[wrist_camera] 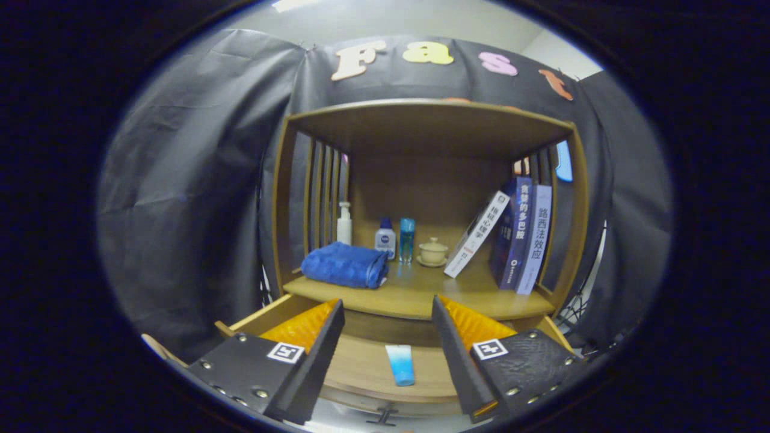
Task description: Pull open the drawer, take out the items inside it, and place them on the countertop above the cabinet.
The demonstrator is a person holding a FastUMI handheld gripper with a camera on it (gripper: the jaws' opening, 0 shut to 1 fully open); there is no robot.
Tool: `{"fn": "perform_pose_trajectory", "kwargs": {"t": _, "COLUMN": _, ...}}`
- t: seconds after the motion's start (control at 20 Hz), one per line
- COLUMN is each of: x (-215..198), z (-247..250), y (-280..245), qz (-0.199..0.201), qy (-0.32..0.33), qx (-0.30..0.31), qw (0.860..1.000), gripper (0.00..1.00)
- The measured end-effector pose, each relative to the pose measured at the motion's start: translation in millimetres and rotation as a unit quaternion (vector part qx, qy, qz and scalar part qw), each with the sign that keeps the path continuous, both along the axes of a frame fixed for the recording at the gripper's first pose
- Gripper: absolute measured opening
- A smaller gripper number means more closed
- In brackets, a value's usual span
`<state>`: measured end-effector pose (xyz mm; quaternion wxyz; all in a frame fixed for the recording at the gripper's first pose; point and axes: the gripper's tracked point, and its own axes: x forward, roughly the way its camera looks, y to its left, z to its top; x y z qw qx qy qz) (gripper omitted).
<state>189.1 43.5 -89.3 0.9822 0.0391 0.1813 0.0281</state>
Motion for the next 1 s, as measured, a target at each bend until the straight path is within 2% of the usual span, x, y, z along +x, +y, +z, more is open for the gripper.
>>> {"fn": "perform_pose_trajectory", "kwargs": {"t": 0.15, "x": 16.2, "z": -33.9, "y": 7.3, "qz": 0.031, "qy": 0.078, "qx": -0.02, "qw": 0.996, "gripper": 0.91}}
{"fn": "perform_pose_trajectory", "kwargs": {"t": 0.25, "x": 18.1, "z": -60.9, "y": 16.4, "qz": 0.054, "qy": 0.132, "qx": -0.02, "qw": 0.99, "gripper": 0.91}}
{"fn": "perform_pose_trajectory", "kwargs": {"t": 0.4, "x": 22.4, "z": -102.6, "y": 16.9, "qz": 0.068, "qy": 0.196, "qx": -0.041, "qw": 0.977, "gripper": 0.91}}
{"fn": "perform_pose_trajectory", "kwargs": {"t": 0.75, "x": 28.2, "z": -167.3, "y": 16.6, "qz": 0.09, "qy": 0.296, "qx": -0.077, "qw": 0.948, "gripper": 0.92}}
{"fn": "perform_pose_trajectory", "kwargs": {"t": 1.0, "x": 19.2, "z": -189.2, "y": 14.1, "qz": 0.117, "qy": 0.362, "qx": -0.091, "qw": 0.92, "gripper": 0.93}}
